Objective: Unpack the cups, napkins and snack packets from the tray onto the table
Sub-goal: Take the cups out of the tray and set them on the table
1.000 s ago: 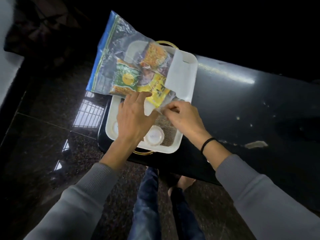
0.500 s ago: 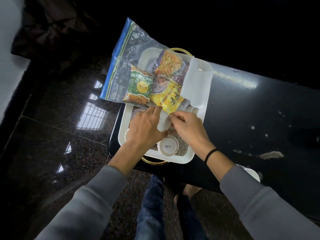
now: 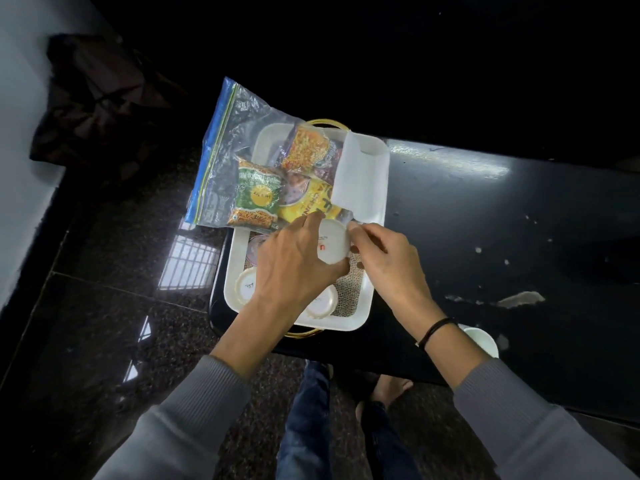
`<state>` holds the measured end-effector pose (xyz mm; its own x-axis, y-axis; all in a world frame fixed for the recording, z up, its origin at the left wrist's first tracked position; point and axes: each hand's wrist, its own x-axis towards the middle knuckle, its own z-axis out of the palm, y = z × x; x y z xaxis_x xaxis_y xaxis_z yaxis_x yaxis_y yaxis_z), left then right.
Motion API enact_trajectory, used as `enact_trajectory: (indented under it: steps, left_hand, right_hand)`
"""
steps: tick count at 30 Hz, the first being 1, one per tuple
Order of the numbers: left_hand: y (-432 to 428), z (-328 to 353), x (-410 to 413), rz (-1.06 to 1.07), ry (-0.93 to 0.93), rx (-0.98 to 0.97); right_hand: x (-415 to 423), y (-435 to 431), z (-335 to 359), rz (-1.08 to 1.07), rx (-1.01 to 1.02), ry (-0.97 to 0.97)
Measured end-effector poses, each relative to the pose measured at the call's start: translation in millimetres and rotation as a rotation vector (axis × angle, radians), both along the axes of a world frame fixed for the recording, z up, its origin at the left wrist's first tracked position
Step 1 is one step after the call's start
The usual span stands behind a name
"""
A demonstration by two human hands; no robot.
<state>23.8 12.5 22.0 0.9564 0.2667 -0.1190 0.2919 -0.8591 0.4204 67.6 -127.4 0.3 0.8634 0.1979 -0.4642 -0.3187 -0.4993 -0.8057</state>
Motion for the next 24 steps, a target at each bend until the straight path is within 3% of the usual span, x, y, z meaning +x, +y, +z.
enact_trajectory:
  steps: [3, 10, 13, 16, 19, 24]
  left_hand:
    - [-23.9, 15.0, 8.6, 0.064, -0.017, -0.145]
    - [-92.7, 18.9, 27.8, 0.266, 0.191, -0.957]
    - [-128.3, 17.5, 35.3, 0.311, 0.273, -1.195]
    - [-167.4, 15.7, 44.8, 0.266, 0.379, -1.279]
    - [-203.1, 5.9, 50.0, 0.188, 0.504, -1.31]
    - [-249.5, -13.4, 50.5, 0.118, 0.629, -1.256]
  right_hand:
    - [5.4, -30.1, 4.9, -0.052, 0.018, -0.002]
    - [15.8, -123.9, 13.0, -0.243, 0.294, 0.115]
    - [16.5, -164.5, 17.0, -0.312, 0.406, 0.207]
    - [12.0, -210.3, 21.3, -0.362, 0.491, 0.283]
    - [4.3, -246.7, 24.8, -0.423, 0.51, 0.226]
    - [-12.2, -296.8, 18.7, -0.369, 0.203, 0.043]
